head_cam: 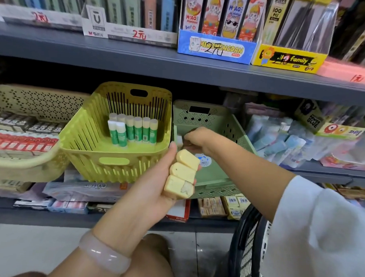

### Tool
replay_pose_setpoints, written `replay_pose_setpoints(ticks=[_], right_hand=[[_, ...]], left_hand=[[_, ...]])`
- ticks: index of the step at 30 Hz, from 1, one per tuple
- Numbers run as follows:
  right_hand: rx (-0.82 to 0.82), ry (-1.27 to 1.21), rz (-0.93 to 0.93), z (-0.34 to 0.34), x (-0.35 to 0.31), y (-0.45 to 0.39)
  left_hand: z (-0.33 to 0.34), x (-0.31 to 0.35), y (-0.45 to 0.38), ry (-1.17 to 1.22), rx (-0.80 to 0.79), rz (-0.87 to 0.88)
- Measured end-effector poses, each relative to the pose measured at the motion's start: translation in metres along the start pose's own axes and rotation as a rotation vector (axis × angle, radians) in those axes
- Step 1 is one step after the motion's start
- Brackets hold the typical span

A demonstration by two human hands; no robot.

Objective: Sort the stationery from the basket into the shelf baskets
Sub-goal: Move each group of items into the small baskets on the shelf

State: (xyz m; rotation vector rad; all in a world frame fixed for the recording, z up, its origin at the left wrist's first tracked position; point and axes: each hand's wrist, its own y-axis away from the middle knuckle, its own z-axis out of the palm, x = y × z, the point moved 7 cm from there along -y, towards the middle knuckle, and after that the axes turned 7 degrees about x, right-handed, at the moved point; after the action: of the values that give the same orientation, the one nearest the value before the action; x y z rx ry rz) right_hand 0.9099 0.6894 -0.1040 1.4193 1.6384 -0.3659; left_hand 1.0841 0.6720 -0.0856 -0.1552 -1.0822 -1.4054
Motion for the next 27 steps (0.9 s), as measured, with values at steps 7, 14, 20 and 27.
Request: replay_pose_setpoints(ticks=[7,14,20,27], right_hand=[[-0.402,-0.087,-0.428,-0.037,-0.027,0.085],[-0.441,0.066,-0.606,-0.043,-0.033,0.119],[0.028,-0.022,-0.247,-0.055,-0.015,0.051],[0.084,0.290,-0.132,-0.007,0.001,0.028]], left_hand=[[0.010,0.004,0.001,0.008,-0.027,0.041],[0.012,0.001,0.000,0.024,0.026,0.008],[0.003,0.004,0.008,0.097,-0.043,-0.040],[-0.003,0.005,0.009,0.029,-0.037,-0.043]])
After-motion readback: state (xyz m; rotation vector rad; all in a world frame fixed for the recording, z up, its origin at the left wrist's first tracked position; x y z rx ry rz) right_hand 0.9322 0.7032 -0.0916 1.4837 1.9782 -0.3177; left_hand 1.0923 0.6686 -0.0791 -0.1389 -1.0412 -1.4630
